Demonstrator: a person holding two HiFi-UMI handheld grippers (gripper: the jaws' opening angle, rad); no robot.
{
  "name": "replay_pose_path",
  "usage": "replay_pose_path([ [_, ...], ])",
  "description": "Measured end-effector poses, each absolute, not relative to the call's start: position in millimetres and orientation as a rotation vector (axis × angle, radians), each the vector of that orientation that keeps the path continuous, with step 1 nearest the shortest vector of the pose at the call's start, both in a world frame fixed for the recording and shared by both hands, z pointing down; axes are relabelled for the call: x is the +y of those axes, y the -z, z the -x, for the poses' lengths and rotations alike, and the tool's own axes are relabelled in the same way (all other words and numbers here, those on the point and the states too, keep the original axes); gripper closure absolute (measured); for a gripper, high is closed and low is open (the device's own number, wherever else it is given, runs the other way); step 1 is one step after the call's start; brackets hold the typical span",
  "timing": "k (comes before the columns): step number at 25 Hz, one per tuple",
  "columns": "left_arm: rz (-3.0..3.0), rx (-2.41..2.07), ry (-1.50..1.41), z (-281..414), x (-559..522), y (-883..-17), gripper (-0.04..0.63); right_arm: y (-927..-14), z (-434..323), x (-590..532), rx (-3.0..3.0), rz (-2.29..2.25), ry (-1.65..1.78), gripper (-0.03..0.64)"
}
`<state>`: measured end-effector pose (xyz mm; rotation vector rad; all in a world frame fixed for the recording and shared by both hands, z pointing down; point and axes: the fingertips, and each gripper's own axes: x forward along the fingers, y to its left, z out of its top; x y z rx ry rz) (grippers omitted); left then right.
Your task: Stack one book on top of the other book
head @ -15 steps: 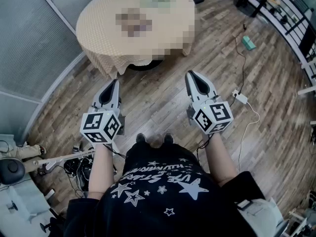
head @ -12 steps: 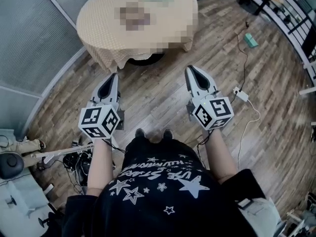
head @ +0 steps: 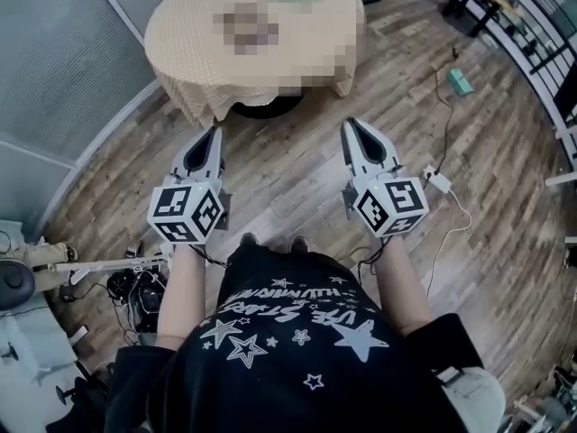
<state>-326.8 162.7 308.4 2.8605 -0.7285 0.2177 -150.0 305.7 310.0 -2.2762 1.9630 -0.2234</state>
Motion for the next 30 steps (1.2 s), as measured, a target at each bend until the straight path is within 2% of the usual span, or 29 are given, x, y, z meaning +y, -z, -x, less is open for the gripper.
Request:
replay_pose_path([
  [13,-2.85,-0.781,-0.278,318,166,-320,0.588,-310,139,293,1.968,2.146,0.26,0.589],
  [30,-2.84,-0.685,-0.334,261,147,-351,0.588,-351,94,283,1.909,2.25,0.365,0.589],
])
